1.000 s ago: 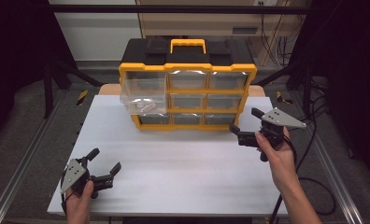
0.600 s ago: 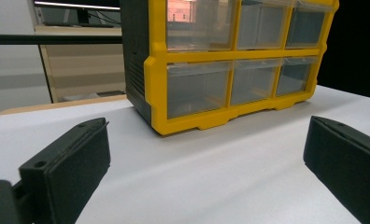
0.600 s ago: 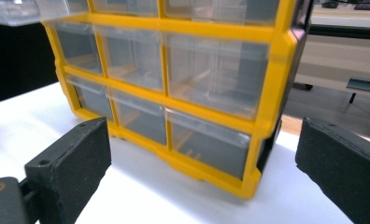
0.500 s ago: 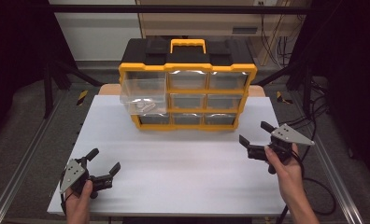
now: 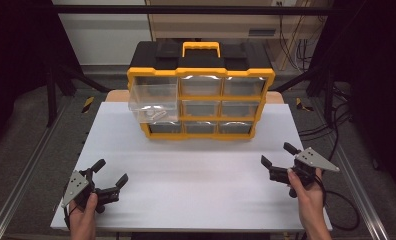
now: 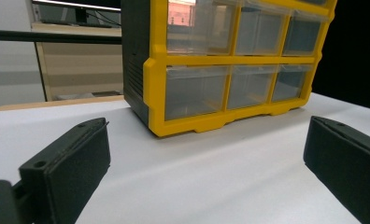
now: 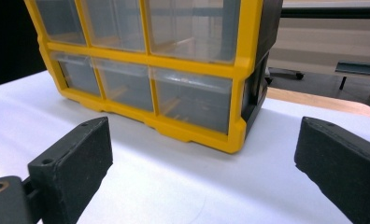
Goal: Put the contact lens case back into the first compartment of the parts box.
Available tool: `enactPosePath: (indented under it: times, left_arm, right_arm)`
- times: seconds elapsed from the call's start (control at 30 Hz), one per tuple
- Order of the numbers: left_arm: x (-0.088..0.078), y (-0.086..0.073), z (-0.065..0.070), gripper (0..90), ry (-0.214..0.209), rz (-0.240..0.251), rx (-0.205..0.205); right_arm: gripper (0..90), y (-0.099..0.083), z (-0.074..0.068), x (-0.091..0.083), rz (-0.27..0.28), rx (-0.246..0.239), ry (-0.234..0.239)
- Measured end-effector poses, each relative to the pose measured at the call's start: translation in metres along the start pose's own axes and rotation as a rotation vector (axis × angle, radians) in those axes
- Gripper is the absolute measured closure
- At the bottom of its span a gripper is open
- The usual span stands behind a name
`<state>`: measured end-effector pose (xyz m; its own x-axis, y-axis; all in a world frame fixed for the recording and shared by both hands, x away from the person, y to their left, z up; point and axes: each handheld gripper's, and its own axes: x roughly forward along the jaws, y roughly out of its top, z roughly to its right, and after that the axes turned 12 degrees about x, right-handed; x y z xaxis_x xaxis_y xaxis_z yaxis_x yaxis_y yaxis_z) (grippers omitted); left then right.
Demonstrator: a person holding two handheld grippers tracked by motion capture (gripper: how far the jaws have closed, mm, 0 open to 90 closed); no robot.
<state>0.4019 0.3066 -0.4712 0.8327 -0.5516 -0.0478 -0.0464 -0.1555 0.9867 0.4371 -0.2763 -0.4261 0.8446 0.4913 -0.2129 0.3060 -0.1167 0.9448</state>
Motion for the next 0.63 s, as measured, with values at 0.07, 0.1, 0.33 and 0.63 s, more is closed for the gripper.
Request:
enactPosePath:
  times: [0.07, 0.1, 0.33, 0.63]
  left_arm:
    - [0.000, 0.000, 0.000, 0.3, -0.003, 0.000, -0.001]
    - [0.000, 0.000, 0.000, 0.3, -0.003, -0.001, 0.000]
    - [-0.001, -0.002, -0.002, 0.3, -0.009, 0.011, -0.033]
    - [0.002, -0.002, -0.002, 0.3, -0.016, -0.001, -0.023]
  right_arm:
    - [4.4, -0.004, -0.001, 0.000, -0.007, -0.003, 0.004]
    - [4.4, -0.006, -0.001, 0.000, -0.013, -0.006, 0.004]
    - [5.0, -0.019, -0.007, 0.000, -0.003, -0.014, 0.033]
    - [3.9, -0.030, -0.013, 0.012, -0.037, 0.001, 0.061]
